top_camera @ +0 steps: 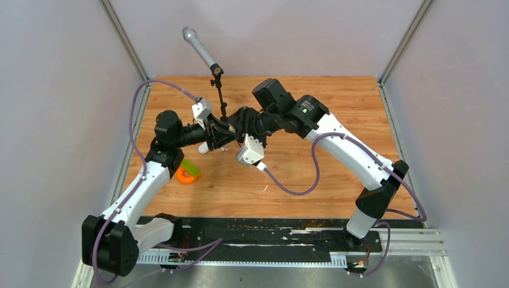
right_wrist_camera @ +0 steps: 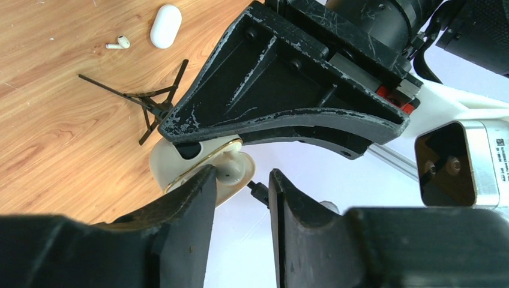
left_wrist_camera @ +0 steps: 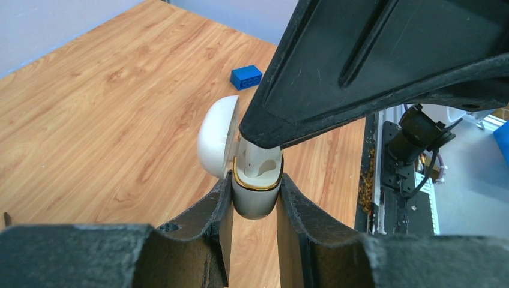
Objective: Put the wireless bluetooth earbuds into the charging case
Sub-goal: Adjust the earbud with the charging case.
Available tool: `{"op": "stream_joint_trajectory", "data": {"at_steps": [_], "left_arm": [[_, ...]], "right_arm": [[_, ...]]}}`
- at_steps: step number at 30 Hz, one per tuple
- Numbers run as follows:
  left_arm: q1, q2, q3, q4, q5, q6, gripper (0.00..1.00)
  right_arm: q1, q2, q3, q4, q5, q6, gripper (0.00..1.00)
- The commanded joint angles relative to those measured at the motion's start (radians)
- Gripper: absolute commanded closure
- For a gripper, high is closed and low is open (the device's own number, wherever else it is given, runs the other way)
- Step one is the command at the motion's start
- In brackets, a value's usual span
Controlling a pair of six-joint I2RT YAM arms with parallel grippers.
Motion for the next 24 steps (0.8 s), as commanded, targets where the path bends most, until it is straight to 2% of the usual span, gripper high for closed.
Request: {"op": "stream_joint_trajectory", "data": {"at_steps": [1, 9, 18, 24], "left_arm": [[-0.005, -0.017, -0.017, 0.106, 0.016, 0.007, 0.95], [-0.006, -0.011, -0.025, 0.123, -0.001, 0.005, 0.96], [0.004, 0.000, -0.027, 0.126, -0.014, 0.011, 0.96], [0.021, 0.005, -0.025, 0.126, -0.023, -0.005, 0.97]], "right_arm": [[0.003, 0.010, 0.032, -0.035, -0.021, -0.249, 0.59], [-0.003, -0.013, 0.008, 0.032, 0.026, -0.216, 0.55], [-0.029, -0.051, 0.020, 0.154, 0.111, -0.054, 0.54], [-0.052, -0.156, -0.041, 0.181, 0.119, 0.105, 0.53]]}}
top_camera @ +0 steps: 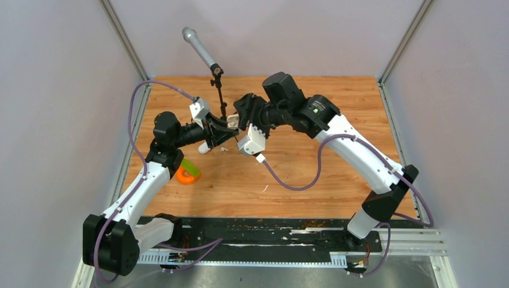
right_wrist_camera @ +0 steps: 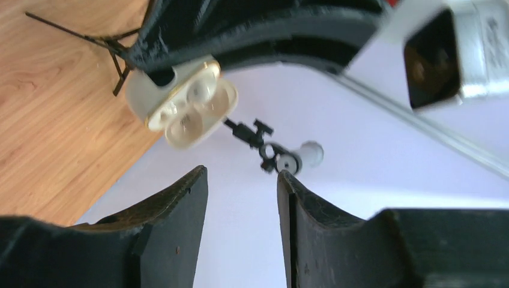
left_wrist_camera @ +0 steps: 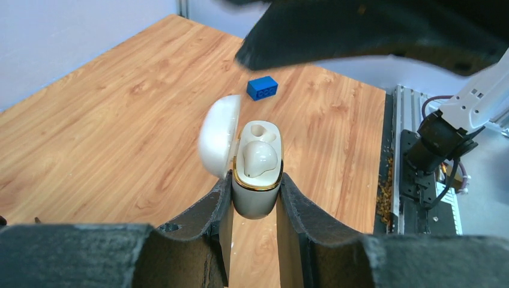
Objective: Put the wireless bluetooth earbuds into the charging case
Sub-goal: Adjust the earbud with the charging case, then pick up the earbud from the center of the board.
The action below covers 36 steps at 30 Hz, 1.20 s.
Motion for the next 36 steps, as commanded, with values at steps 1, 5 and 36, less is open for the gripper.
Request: {"op": "stream_joint_trajectory", "data": {"at_steps": [1, 5, 36], "left_arm": [[0.011, 0.002, 0.003, 0.032, 0.007, -0.005, 0.97], [0.017, -0.010, 0.003, 0.023, 0.009, -0.010, 0.97], [0.048, -0.178, 0.338, -0.316, 0.039, 0.064, 0.98]], "right_arm": [[-0.027, -0.143, -0.045, 0.089, 0.020, 0.124, 0.53], [-0.072, -0.188, -0.073, 0.137, 0.017, 0.291, 0.54], [-0.300, 0.507, 0.087, 0.178, -0.566, 1.319, 0.70]]}}
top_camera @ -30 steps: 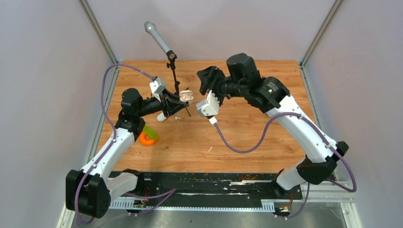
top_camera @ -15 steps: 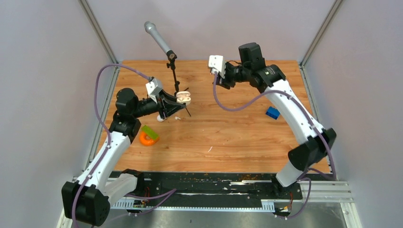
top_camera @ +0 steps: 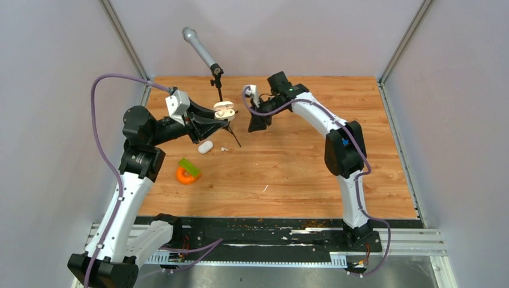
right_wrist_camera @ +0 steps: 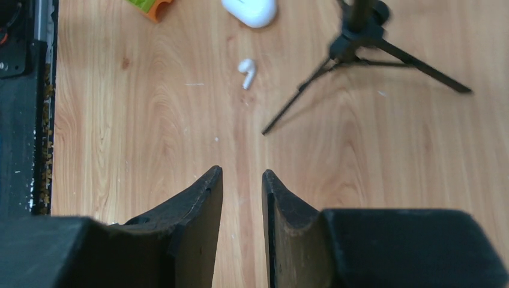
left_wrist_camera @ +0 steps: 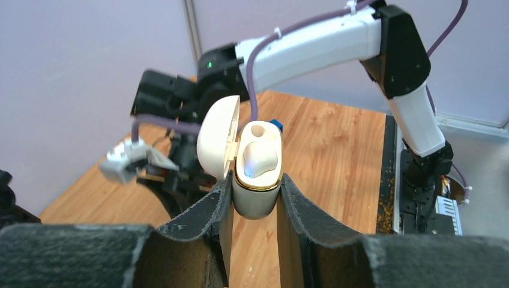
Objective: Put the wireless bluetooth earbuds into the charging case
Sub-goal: Pick up the earbud from the center of the board.
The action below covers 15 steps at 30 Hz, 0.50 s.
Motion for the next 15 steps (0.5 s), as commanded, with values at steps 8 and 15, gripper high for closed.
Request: {"op": "stream_joint_trajectory", "data": {"at_steps": [8, 15], "left_arm": [[0.005, 0.005, 0.155, -0.066, -0.001, 0.015, 0.97], [0.005, 0.004, 0.151, -0.062, -0.001, 0.016, 0.98]], "right_arm": [[0.228, 0.083, 0.068, 0.081, 0.135, -0.410, 0.74], [0.282, 0.201, 0.186, 0.109, 0.200, -0.391, 0.73]]}}
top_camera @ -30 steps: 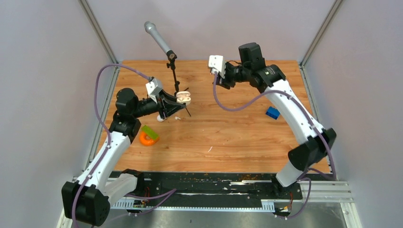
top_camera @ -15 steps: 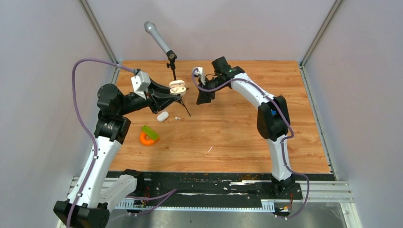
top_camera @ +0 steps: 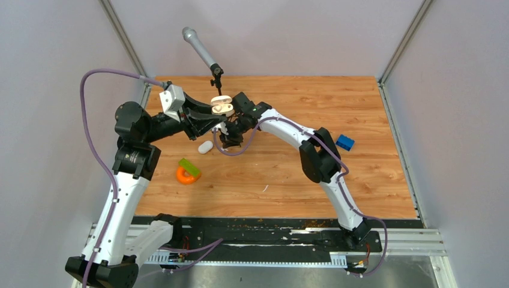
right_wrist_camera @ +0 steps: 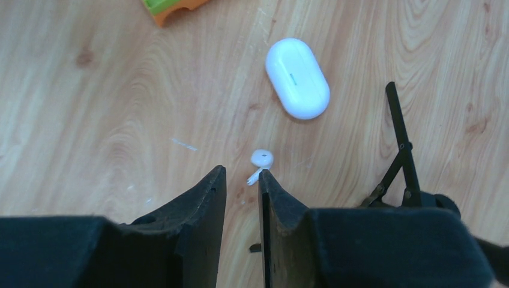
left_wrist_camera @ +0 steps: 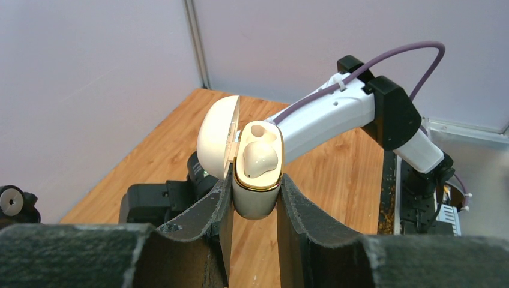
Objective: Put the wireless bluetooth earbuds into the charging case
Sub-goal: Pick up the earbud from the center of the board.
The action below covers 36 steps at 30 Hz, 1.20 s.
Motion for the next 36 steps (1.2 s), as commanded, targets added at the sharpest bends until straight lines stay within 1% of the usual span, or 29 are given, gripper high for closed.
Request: {"op": "stream_joint_trajectory", "data": {"at_steps": [1, 5, 8, 15, 19, 26, 31, 36], "left_arm": [[0.005, -0.006, 0.023, 0.011, 0.000, 0.014, 0.98], [0.005, -0.011, 0.013, 0.013, 0.002, 0.011, 0.98], [0.005, -0.013, 0.002, 0.023, 0.004, 0.006, 0.97], [0.004, -0.014, -0.019, 0.034, -0.002, 0.000, 0.98], [0.004, -0.010, -0.016, 0.036, -0.002, -0.001, 0.98], [0.005, -0.009, -0.020, 0.033, -0.001, 0.001, 0.97], [0.005, -0.007, -0.025, 0.036, -0.003, 0.001, 0.98], [0.005, -0.007, -0.032, 0.039, -0.005, -0.001, 0.97]], "right_arm": [[0.013, 0.077, 0.122, 0.034, 0.054, -0.038, 0.73], [0.024, 0.126, 0.161, 0.034, 0.093, -0.010, 0.71], [0.029, 0.164, 0.198, -0.005, 0.105, -0.011, 0.68], [0.041, 0.182, 0.205, -0.021, 0.098, -0.011, 0.63], [0.050, 0.207, 0.227, -0.044, 0.105, -0.013, 0.63], [0.052, 0.227, 0.226, -0.037, 0.131, 0.013, 0.65], [0.052, 0.231, 0.225, -0.060, 0.137, 0.027, 0.67], [0.052, 0.237, 0.223, -0.086, 0.142, 0.045, 0.68]]}}
